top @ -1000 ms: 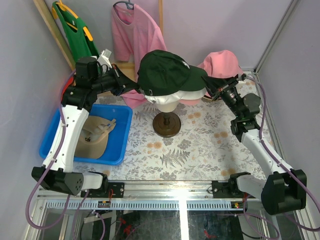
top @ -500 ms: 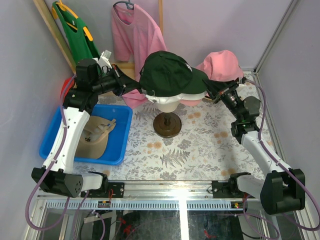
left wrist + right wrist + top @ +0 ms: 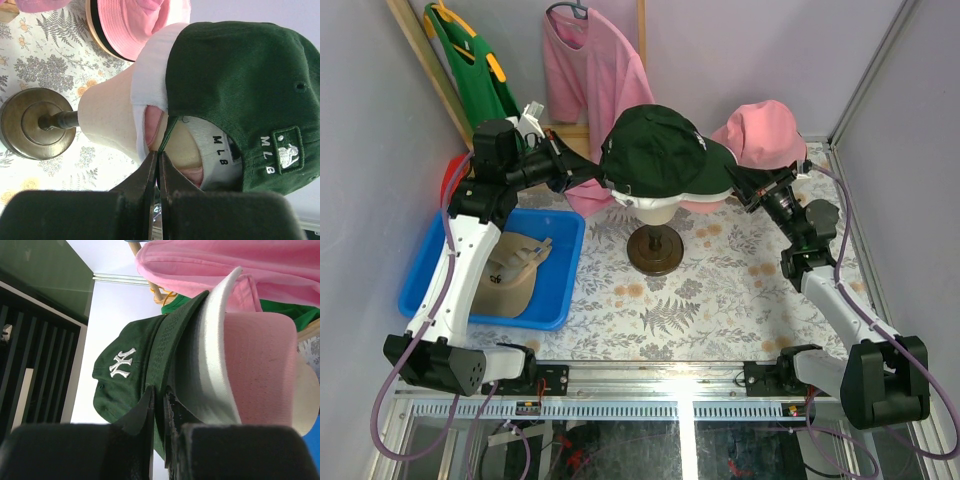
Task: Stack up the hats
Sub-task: Stack the hat on the hat.
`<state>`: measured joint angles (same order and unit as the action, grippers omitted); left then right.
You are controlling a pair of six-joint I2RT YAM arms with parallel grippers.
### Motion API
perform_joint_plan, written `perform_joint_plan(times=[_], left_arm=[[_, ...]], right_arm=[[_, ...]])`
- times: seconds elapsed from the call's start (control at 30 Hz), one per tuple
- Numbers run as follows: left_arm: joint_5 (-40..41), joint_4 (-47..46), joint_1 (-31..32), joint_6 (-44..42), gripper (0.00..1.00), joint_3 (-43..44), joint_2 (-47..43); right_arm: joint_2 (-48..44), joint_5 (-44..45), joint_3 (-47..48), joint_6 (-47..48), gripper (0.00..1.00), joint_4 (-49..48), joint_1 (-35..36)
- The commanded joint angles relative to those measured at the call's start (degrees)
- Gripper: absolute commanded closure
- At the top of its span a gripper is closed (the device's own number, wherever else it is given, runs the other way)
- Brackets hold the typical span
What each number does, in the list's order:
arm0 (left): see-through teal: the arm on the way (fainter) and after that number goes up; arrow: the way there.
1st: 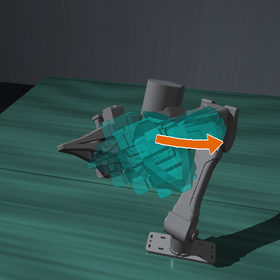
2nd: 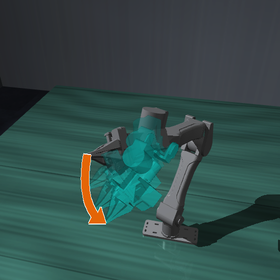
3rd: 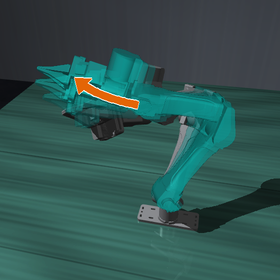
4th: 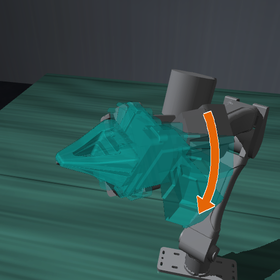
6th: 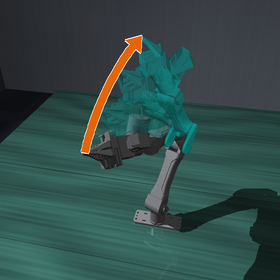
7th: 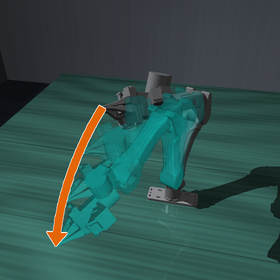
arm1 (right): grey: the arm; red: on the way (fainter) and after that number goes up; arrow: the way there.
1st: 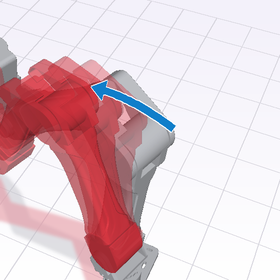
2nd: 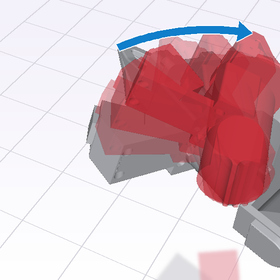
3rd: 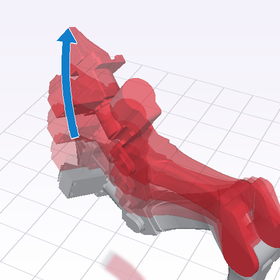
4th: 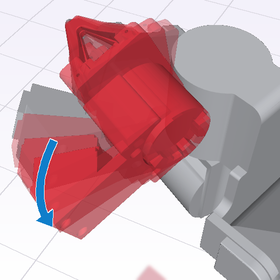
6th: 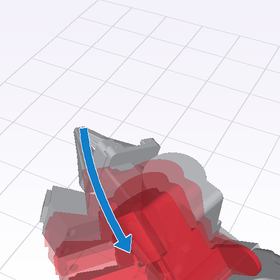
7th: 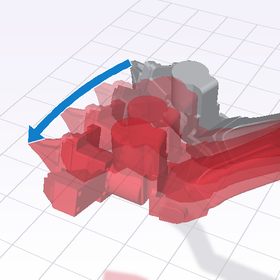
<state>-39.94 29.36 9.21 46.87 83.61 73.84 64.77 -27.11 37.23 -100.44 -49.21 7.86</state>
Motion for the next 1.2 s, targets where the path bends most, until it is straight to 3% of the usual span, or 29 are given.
perform_joint_plan(times=[0.0, 0.43, 0.8, 1.17], left_arm=[[-5.47, 1.9, -0.07, -0.38, 1.0, -0.79, 0.02], [-7.22, -1.01, 0.02, 0.75, 1.0, -3.7, 0.78], [-7.28, -5.6, 2.72, 2.4, 1.0, -8.02, 0.95], [-6.67, -6.65, 3.0, 3.47, 1.0, -7.43, 1.36]], right_arm=[[1.94, -1.64, -4.36, 6.3, 1.0, 8.31, -0.83], [2.89, -0.05, -8.08, 7.67, 1.0, 8.48, -0.84], [2.33, 0.39, -4.33, 13.19, 1.0, 18.63, -0.83], [-0.33, 1.79, -2.36, 14.71, 0.97, 22.45, -0.83]])
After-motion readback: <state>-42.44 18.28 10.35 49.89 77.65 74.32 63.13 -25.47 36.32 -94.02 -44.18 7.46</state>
